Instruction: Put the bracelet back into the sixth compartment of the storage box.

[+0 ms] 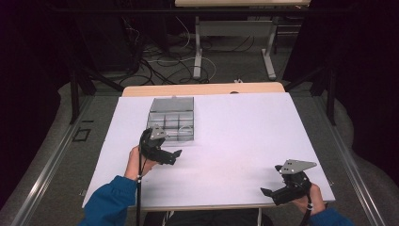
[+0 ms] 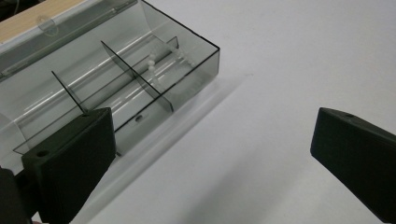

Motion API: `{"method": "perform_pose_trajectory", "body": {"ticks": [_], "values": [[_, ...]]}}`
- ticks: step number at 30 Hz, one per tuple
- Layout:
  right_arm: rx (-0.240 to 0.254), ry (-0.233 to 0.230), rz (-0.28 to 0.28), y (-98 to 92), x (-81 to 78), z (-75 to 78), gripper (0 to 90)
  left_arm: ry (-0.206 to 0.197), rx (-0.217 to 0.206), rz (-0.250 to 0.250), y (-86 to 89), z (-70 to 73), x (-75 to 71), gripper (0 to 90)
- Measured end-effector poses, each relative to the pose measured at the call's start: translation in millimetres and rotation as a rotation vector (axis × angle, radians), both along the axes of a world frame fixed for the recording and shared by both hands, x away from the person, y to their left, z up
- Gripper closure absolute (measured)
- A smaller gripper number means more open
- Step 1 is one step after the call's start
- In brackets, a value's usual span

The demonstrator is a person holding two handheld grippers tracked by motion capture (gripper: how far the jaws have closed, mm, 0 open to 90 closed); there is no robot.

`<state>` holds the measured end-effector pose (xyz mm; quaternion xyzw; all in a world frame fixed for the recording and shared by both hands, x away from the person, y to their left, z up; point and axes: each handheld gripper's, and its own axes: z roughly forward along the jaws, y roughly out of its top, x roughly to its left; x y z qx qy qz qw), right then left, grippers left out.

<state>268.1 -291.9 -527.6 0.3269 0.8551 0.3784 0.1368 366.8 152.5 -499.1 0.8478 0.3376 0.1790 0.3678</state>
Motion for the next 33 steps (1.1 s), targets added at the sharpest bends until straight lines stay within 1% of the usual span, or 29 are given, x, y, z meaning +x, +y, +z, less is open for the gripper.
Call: {"method": "perform_pose_trajectory", "body": {"ticks": [1,2,3,4,5,6,7,8,9,10,11,13,16,17,18,19,20,24,30,33], "values": [[0.007,-0.011,-0.006,0.4,-0.1,-0.6,0.2,0.002,0.002,-0.008,1.0,-0.5,-2.9,0.0],[0.008,-0.004,0.000,0.1,0.1,-0.5,0.2,0.005,-0.003,-0.012,1.6,-1.1,-5.9,0.0],[0.008,-0.010,-0.006,0.3,0.0,-0.7,0.2,0.001,0.003,-0.019,2.9,-1.3,-8.6,0.0],[0.010,-0.009,-0.006,0.4,0.0,-0.8,0.2,-0.002,-0.003,-0.018,3.7,-2.1,-11.5,0.0],[0.000,0.000,0.000,0.0,0.0,-0.1,0.2,0.003,-0.002,-0.020,4.8,-2.3,-14.2,0.0],[-0.003,-0.003,-0.001,0.1,0.0,0.0,0.2,0.003,0.000,-0.023,6.0,-2.7,-16.7,0.0],[0.008,-0.010,-0.003,0.4,0.0,-0.6,0.3,-0.001,-0.001,-0.024,7.1,-3.1,-19.0,0.0],[0.007,-0.011,-0.006,0.4,-0.1,-0.6,0.2,0.005,-0.005,-0.024,8.2,-3.4,-21.8,0.0],[-0.002,0.003,0.002,-0.2,0.0,0.2,0.3,0.000,-0.005,-0.026,9.5,-3.5,-23.7,0.0],[-0.003,0.004,0.002,-0.2,0.0,0.2,0.3,0.000,-0.008,-0.027,10.7,-4.1,-26.0,0.0],[0.000,-0.001,-0.001,0.2,0.0,-0.2,0.2,0.000,-0.002,-0.029,12.2,-4.0,-28.2,0.0],[-0.008,0.000,0.003,-0.2,-0.1,0.4,0.3,-0.001,-0.008,-0.037,14.3,-5.5,-32.5,0.0],[-0.003,-0.002,0.000,0.1,-0.1,0.1,0.3,0.001,-0.010,-0.041,18.6,-7.9,-39.1,0.0],[0.008,-0.010,-0.003,0.4,-0.1,-0.6,0.2,0.000,-0.013,-0.041,19.7,-8.9,-41.4,0.0],[-0.002,-0.003,-0.001,0.1,-0.1,0.1,0.3,0.008,-0.010,-0.043,21.2,-9.4,-43.7,0.0],[0.002,0.001,0.000,0.1,-0.1,-0.2,0.3,0.002,-0.013,-0.041,22.5,-10.4,-45.9,0.0],[-0.004,0.004,0.003,-0.2,-0.1,0.1,0.3,0.005,-0.010,-0.043,24.3,-10.8,-48.1,0.0],[0.002,0.005,-0.001,0.1,-0.4,-0.1,0.2,0.002,-0.019,-0.036,30.5,-13.7,-56.6,0.0],[0.002,0.009,-0.006,0.4,-0.8,-0.2,0.3,-0.009,-0.037,-0.026,41.1,-17.1,-67.6,0.0],[0.000,0.003,0.001,0.0,-0.1,-0.2,0.3,-0.010,-0.053,-0.017,44.9,-19.3,-72.8,0.0]]}}
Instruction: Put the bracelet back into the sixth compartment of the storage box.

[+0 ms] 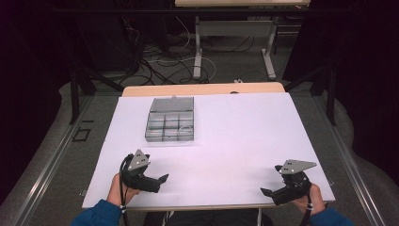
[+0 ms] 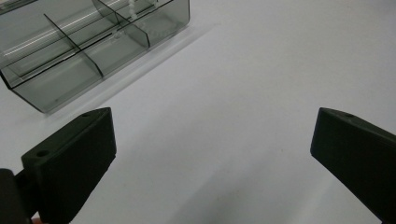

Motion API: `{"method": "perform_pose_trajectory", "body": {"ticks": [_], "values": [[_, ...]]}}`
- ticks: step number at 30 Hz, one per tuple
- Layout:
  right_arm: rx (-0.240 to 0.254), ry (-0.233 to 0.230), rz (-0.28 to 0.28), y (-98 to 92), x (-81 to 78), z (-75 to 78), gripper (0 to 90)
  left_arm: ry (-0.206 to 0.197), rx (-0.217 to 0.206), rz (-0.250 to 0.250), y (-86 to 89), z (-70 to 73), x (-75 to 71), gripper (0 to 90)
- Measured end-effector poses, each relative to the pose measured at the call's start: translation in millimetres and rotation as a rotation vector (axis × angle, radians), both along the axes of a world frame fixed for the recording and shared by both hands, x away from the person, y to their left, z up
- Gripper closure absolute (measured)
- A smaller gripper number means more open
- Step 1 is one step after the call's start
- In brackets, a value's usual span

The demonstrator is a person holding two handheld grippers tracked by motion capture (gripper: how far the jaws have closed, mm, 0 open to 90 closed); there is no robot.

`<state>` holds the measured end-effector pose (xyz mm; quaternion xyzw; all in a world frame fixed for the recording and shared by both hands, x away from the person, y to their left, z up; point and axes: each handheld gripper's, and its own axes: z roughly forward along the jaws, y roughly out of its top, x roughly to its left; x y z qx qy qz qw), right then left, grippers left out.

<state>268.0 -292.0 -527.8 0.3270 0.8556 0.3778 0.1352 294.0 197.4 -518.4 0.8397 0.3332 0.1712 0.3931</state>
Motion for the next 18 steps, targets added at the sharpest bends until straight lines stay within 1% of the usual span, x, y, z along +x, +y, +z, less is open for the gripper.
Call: {"method": "perform_pose_trajectory", "body": {"ticks": [1,2,4,6,7,8,9,10,11,12,13,14,15,16,17,18], "values": [[0.006,0.002,-0.011,0.6,-0.7,-0.4,0.3,0.001,0.000,0.002,1.7,-0.4,-1.4,0.0],[0.006,0.000,-0.011,0.6,-0.6,-0.5,0.3,-0.001,-0.008,0.009,3.0,-1.6,-2.6,0.0],[0.003,0.005,-0.007,0.5,-0.7,-0.2,0.3,0.004,-0.011,0.016,5.3,-3.7,-4.9,0.0],[-0.001,0.010,-0.005,0.1,-0.7,0.3,0.3,0.009,-0.009,0.017,6.1,-6.3,-7.4,0.0],[-0.001,0.011,-0.006,0.2,-0.6,0.1,0.3,0.019,-0.002,0.015,6.8,-6.3,-8.8,0.0],[0.003,-0.005,-0.006,0.4,0.0,-0.7,0.3,0.015,-0.014,0.019,6.6,-7.7,-10.0,0.0],[0.006,0.003,-0.011,0.7,-0.6,-0.7,0.3,0.019,-0.007,0.013,7.2,-7.7,-11.3,0.0],[0.006,0.004,-0.010,0.7,-0.6,-0.7,0.3,0.024,-0.011,0.015,7.0,-8.7,-12.6,0.0],[0.005,0.006,-0.009,0.6,-0.6,-0.6,0.3,0.033,-0.001,0.008,7.5,-8.8,-13.6,0.0],[-0.001,0.013,-0.006,0.2,-0.7,0.0,0.3,0.030,-0.003,0.006,7.3,-9.8,-14.4,0.0],[0.003,0.007,-0.009,0.4,-0.7,-0.4,0.3,0.032,-0.001,0.000,7.3,-9.7,-15.2,0.0],[-0.002,0.013,-0.006,0.2,-0.7,0.1,0.3,0.029,-0.001,-0.002,6.6,-9.7,-15.8,0.0],[0.005,0.001,-0.012,0.8,-0.7,-0.8,0.3,0.030,-0.001,-0.010,6.3,-9.3,-15.8,0.0],[0.001,0.006,-0.010,0.8,-0.7,-0.8,0.3,0.028,-0.004,-0.018,5.1,-9.5,-15.5,0.0],[0.002,0.006,-0.012,0.9,-0.8,-0.9,0.3,0.028,-0.001,-0.022,4.3,-9.8,-15.4,0.0],[0.003,0.000,-0.014,0.7,-0.7,-0.9,0.8,0.037,0.014,-0.034,4.0,-9.4,-15.3,0.0]]}}
